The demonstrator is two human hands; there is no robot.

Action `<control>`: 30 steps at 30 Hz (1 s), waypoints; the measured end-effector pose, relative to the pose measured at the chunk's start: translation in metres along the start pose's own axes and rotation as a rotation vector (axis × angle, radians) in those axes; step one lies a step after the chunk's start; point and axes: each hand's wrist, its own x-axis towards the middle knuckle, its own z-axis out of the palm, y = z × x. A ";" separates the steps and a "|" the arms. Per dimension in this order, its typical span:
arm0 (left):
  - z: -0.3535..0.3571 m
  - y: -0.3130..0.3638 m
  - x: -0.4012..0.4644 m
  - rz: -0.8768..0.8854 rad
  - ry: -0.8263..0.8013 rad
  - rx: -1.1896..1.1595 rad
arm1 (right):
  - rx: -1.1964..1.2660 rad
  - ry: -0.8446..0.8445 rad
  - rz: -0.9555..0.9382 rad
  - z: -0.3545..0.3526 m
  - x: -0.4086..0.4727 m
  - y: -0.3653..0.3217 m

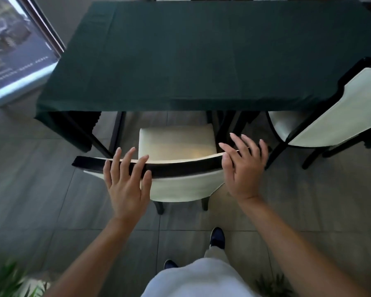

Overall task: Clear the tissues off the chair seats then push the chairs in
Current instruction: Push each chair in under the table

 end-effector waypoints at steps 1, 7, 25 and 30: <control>0.004 0.000 0.003 0.005 0.034 -0.007 | -0.003 0.030 0.002 0.004 0.001 0.002; 0.015 0.006 0.012 -0.008 0.109 -0.046 | -0.018 0.112 0.025 0.016 0.008 0.007; 0.015 -0.025 0.026 0.015 0.044 -0.043 | -0.045 0.139 0.057 0.036 0.000 -0.029; 0.023 0.005 0.030 0.005 -0.001 -0.060 | -0.040 0.140 0.057 0.037 0.020 0.002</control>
